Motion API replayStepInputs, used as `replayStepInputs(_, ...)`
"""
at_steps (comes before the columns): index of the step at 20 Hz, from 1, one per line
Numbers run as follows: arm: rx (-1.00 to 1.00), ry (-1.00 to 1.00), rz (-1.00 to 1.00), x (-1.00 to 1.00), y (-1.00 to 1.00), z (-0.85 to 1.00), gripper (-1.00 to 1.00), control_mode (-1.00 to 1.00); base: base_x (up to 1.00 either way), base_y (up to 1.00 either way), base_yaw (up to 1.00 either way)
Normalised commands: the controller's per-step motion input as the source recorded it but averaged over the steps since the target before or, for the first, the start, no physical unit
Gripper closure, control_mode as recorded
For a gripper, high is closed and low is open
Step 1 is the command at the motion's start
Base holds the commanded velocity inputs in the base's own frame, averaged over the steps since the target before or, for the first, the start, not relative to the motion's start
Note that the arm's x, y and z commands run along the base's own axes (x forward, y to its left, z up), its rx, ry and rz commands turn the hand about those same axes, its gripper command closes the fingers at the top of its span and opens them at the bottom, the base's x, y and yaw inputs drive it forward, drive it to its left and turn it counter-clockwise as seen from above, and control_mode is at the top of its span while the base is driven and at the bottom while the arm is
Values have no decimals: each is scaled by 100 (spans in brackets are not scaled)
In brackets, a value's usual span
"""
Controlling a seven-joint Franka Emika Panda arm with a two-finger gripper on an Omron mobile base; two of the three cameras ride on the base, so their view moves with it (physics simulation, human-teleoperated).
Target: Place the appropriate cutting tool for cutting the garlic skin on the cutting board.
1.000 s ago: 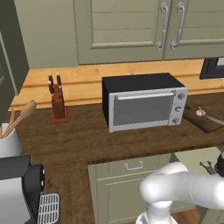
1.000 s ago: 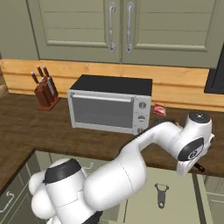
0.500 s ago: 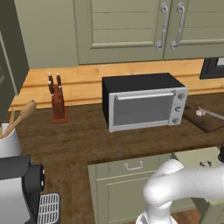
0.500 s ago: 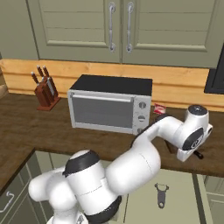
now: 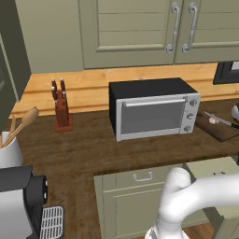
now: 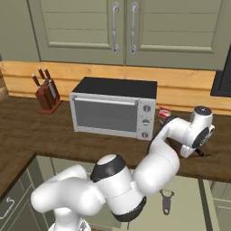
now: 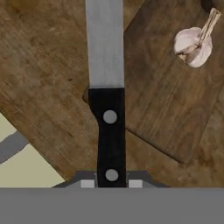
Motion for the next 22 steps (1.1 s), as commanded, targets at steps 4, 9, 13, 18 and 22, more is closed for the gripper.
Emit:
replayStepInputs(4,10,0,0,53,-14,-34,100,-100,0,0,0)
replayStepInputs(9,12,0,0,45,-12,-42,100,-100,0,0,0)
replayStepInputs(13,7,0,0,35,0,-51,100,-100,0,0,0)
replayStepInputs(18,3,0,0,30,2,-45,-100,-100,0,0,0)
replayStepInputs(22,0,0,0,5,4,-28,-100,-100,0,0,0)
